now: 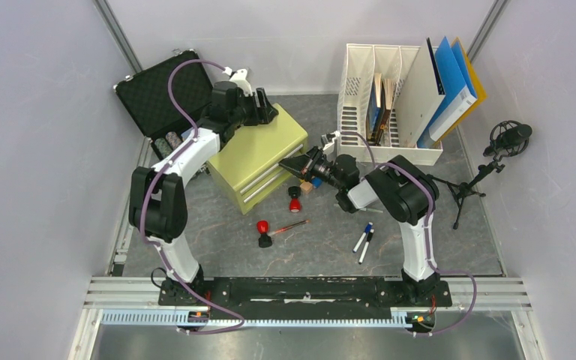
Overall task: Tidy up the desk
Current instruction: Open the drawer in the storage box.
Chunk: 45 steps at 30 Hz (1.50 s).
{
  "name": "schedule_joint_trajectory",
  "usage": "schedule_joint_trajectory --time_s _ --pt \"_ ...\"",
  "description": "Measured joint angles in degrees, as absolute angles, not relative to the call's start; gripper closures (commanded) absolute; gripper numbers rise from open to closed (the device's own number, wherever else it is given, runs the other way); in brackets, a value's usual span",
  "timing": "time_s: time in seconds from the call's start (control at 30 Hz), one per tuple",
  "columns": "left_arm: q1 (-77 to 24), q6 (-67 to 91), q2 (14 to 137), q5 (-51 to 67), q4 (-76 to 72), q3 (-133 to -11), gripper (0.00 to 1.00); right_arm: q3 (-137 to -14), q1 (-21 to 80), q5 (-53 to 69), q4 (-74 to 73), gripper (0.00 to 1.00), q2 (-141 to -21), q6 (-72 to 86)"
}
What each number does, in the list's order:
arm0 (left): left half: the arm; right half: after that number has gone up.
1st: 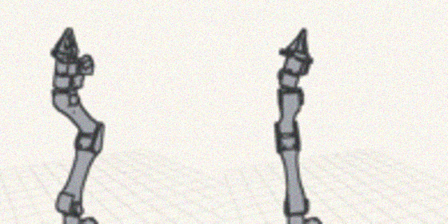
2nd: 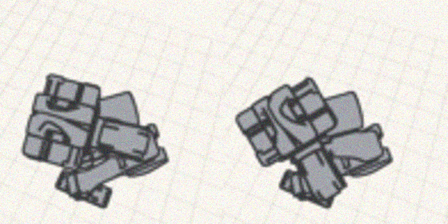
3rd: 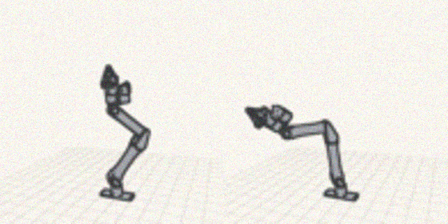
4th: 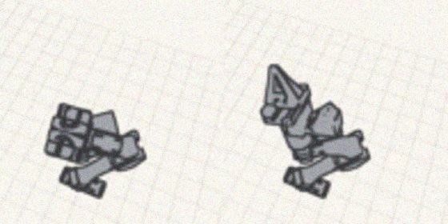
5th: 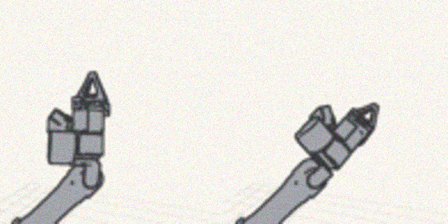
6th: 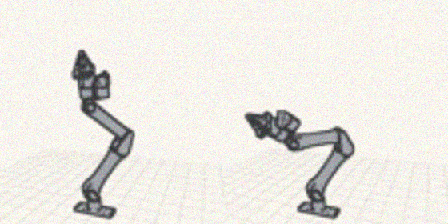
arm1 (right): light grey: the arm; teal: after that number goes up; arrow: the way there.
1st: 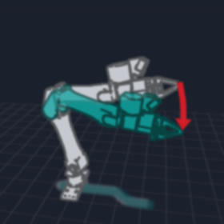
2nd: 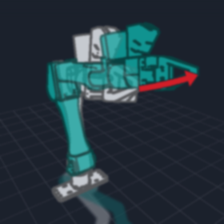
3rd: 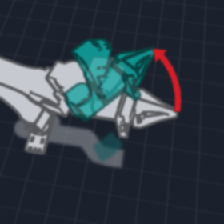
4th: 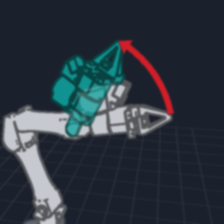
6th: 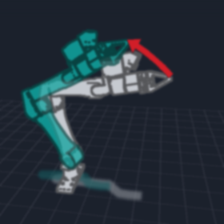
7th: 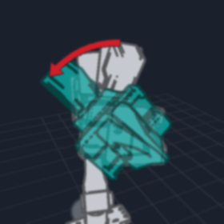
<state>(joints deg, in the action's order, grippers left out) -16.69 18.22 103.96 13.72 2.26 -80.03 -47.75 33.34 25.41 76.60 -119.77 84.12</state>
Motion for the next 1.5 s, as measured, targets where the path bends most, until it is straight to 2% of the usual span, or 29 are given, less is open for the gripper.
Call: schedule_joint_trajectory --time_s 0.6,1.37,1.5 --pt "-16.8 18.9 104.9 13.6 2.9 -81.4 0.37 -43.9 33.3 25.1 76.1 1.0 -116.7 83.5" --pt "-16.8 18.9 104.9 13.6 2.9 -81.7 0.34 -33.4 32.8 24.9 71.5 1.0 -105.4 75.2" --pt "-16.8 18.9 104.9 13.6 3.0 -81.8 0.34 -31.7 33.6 29.3 73.5 1.0 -102.9 73.1"
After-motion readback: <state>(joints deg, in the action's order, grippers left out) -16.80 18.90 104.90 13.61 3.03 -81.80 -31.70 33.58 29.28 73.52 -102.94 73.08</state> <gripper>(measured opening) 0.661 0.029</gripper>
